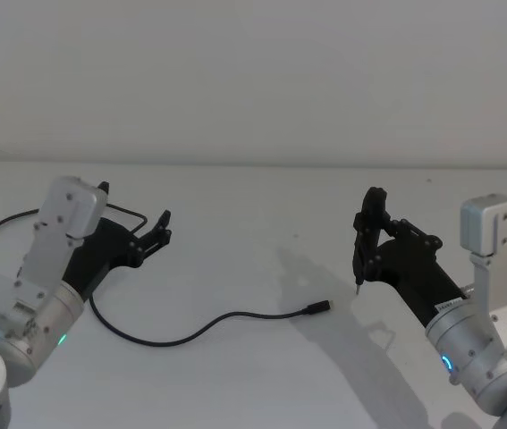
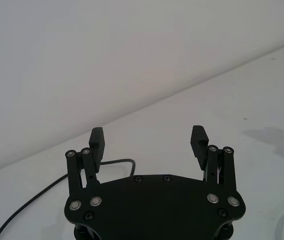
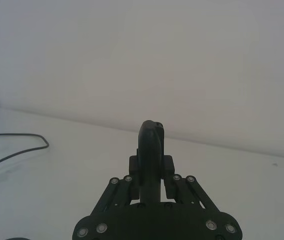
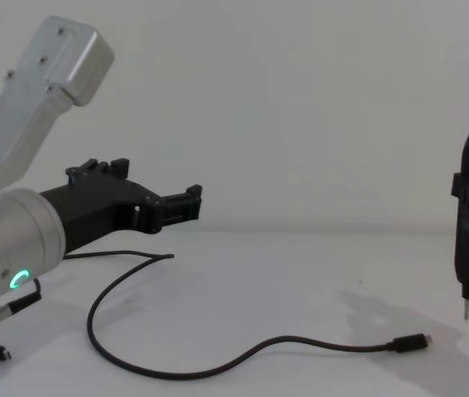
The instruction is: Pick up the data cable with the one hand.
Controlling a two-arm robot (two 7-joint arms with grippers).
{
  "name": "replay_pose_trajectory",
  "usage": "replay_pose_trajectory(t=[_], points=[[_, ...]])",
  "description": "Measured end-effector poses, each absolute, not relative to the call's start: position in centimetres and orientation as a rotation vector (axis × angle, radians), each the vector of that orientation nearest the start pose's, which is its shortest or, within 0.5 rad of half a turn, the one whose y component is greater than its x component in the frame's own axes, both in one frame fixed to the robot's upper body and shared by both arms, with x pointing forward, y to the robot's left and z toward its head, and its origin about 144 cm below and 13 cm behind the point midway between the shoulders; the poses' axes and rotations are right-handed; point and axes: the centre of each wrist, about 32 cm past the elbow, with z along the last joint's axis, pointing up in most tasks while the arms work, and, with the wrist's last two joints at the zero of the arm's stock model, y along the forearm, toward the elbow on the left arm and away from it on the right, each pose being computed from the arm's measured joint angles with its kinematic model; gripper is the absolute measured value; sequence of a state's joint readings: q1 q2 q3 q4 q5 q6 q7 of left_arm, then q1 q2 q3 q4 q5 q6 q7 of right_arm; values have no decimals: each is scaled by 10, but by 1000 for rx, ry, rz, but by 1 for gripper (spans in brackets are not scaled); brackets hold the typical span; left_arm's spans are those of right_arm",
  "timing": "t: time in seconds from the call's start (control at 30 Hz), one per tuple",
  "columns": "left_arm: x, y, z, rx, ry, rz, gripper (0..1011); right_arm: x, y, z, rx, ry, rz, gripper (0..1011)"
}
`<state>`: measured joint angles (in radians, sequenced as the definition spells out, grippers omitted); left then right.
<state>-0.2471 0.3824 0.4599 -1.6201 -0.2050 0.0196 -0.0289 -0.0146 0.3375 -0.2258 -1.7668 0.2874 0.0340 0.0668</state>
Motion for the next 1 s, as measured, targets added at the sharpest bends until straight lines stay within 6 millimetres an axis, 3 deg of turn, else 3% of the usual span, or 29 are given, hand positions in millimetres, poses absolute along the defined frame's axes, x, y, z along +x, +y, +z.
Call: replay_pose_trajectory(t=[1.0], points=[[492, 198, 1205, 61, -268, 1124, 1001, 443, -237, 1189, 26, -75, -1229, 275]])
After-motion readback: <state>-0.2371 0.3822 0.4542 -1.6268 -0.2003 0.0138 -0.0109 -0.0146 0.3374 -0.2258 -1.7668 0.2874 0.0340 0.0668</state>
